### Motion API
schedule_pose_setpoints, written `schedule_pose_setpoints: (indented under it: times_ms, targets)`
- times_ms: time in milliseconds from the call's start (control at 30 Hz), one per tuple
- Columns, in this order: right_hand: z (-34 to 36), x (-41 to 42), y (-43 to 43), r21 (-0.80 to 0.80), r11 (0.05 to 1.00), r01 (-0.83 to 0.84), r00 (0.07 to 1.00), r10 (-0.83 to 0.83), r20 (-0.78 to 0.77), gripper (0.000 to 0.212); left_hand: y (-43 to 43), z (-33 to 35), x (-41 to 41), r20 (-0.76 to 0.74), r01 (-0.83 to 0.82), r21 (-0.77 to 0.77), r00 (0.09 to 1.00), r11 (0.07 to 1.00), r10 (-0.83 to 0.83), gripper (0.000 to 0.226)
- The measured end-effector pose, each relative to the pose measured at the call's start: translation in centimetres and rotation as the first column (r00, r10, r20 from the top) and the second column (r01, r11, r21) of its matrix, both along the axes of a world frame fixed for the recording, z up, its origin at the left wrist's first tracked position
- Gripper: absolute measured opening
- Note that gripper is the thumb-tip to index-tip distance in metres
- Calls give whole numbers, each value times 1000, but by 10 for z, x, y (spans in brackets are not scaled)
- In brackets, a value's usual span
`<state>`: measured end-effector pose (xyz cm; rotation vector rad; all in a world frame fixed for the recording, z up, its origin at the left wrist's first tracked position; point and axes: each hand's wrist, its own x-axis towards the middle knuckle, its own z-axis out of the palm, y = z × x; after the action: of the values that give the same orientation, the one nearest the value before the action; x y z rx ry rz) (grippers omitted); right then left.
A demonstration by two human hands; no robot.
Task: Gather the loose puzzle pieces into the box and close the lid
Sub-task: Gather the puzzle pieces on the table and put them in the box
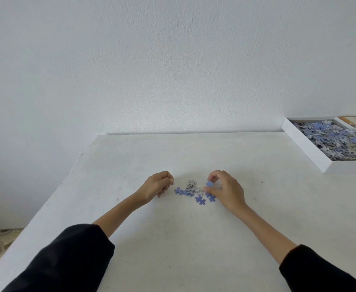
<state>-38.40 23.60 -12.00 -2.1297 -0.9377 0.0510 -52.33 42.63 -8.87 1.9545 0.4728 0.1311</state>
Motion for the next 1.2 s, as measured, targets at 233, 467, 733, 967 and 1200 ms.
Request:
schedule_pose_setpoints:
  times_ms: [233,467,733,967,1200]
  targets:
    - [2,7,-7,357,933,-42,961,136,-241,16,-5,-13,0,64,114,378,987,919,-149,18]
    - [4,15,-15,487,866,111,831,188,-524,35,-2,-11,4,69,103,431,987,897,-146,16]
    - [4,6,-12,258,966,-7,960,78,-268,18,2,1,18,-200,263,406,960,875,-196,18]
    - [17,14,-15,-21,963,-268,944,259,-203,19,-2,12,19,-307,386,437,913,813,-269,30]
    - [19,19,-21,-78,950,-301,941,282,-187,25,-7,15,12,-213,279,38,940,959,-265,17]
